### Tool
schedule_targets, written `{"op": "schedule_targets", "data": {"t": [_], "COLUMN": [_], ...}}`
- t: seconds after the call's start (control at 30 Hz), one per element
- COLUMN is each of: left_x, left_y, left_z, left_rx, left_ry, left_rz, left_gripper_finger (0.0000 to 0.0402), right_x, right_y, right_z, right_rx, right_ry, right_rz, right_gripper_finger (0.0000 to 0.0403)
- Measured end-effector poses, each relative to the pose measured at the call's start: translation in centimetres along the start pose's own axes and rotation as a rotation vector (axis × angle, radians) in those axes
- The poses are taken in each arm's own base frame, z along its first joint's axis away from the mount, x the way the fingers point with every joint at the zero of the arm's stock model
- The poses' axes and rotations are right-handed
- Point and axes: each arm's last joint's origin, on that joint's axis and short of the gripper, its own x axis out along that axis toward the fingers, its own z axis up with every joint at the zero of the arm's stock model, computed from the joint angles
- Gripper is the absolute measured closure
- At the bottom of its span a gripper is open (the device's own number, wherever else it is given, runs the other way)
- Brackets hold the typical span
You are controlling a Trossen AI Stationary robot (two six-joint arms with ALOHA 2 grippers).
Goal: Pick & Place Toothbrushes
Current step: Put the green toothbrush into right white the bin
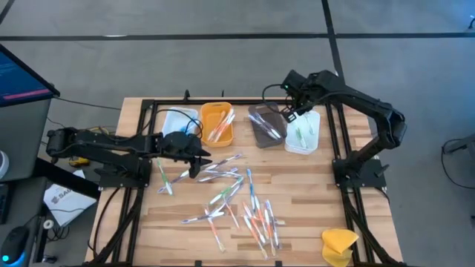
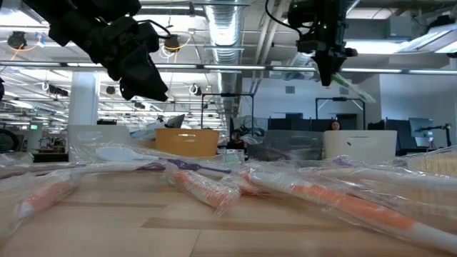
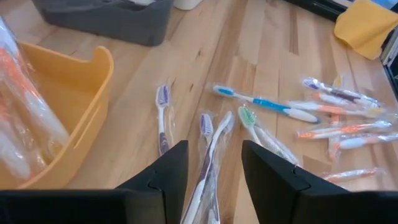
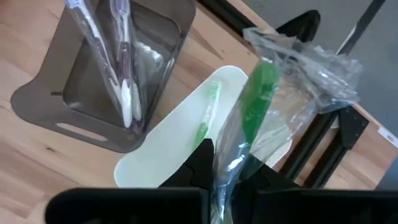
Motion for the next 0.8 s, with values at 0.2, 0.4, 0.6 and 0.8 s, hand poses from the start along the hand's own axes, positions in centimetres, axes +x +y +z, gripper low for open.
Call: {"op": "schedule_targets", "data": {"t": [0.2,0.4,0.6,0.8], "left_x": [0.2,0.3,-0.2,-1.2], "left_y": [0.4,0.5,0.3,0.2], "left_z": [-1.1,-1.6,-1.4,-0.8], "left_rx": [0.022,-0.009,-0.011,-0.011], "left_ry": [0.042,0.063,0.039,-0.019], "left_rz": [0.014,0.013,-0.004,-0.023], "left_gripper_finger": [0.0258,0.0257,0.0258,0.0257], "right_x": [1.9,2.5,4.3,6.9], "right_y": [-0.2,-1.9,-2.8,-2.4], "right_z": [-0.9,-2.2,-3.6,-3.5], "right_rx": [-0.033,0.022,0.057,0.046], "right_ry": [-0.02,-0.071,-0.044,-0.022], "right_rz": [0.04,0.093,0.121,0.166], "right_gripper_finger": [0.0388,0.0388,0.0388,0.0388]}}
